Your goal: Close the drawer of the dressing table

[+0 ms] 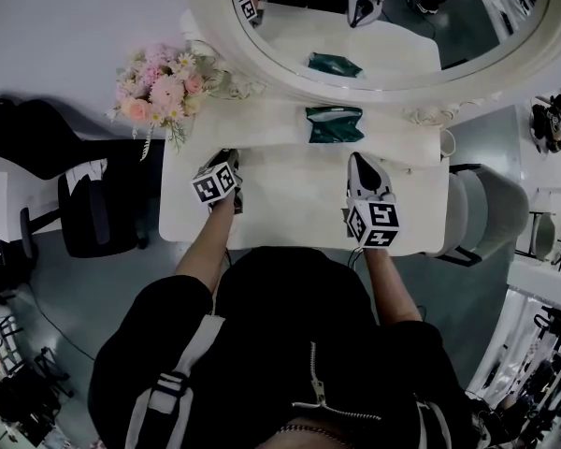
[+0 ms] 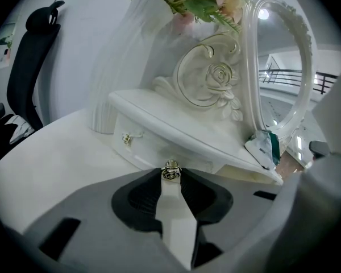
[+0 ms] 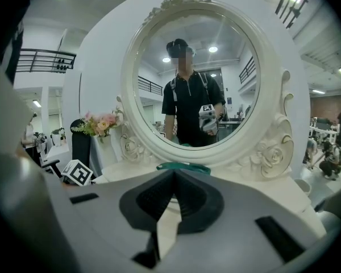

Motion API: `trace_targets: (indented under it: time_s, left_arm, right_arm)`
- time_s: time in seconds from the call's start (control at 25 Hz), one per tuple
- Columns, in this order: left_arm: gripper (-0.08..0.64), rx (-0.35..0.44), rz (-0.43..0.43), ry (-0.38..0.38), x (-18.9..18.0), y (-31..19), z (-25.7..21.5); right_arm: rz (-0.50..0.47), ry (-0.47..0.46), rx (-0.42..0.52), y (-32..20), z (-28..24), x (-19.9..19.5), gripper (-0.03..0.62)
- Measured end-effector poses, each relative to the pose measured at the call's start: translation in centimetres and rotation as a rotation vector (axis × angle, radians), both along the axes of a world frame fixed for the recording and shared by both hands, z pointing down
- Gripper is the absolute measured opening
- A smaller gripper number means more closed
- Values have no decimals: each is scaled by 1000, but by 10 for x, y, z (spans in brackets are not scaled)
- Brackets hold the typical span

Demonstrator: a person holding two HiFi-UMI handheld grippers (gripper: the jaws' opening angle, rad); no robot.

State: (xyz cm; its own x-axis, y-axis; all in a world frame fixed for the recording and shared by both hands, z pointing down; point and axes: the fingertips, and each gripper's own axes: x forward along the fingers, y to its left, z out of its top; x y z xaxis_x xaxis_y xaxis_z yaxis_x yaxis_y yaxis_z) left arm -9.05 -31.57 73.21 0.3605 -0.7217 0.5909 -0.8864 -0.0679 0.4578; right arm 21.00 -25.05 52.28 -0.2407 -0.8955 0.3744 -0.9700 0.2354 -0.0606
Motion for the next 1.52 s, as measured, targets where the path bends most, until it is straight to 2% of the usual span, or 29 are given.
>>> trace_targets:
  time_s: [0.4,0.56,0.64,0.8,1.0,1.52]
  left_arm:
    - [118,4,11,-54,-1,-3,2]
    - [175,20,11,-91,-5,2,-1]
    - [181,33,29,-125,-6,9,-5]
    - [97,101,74,-201,-5,23,-23]
    - [0,185,132,-254,7,36,-51]
    - [0,425,259,-283,65,41,-159]
  right_arm:
    - [8,-4,-3,1,2,4,2]
    - [-1,-11,-1,3,3,2,2]
    - [-11,-12,1,4,3,1,2]
    - [-35,-20,5,6,2,-2,2]
    - [-70,-30,17,9,-1,-7,2]
    - [-114,-66,61,21,-8,-8,2]
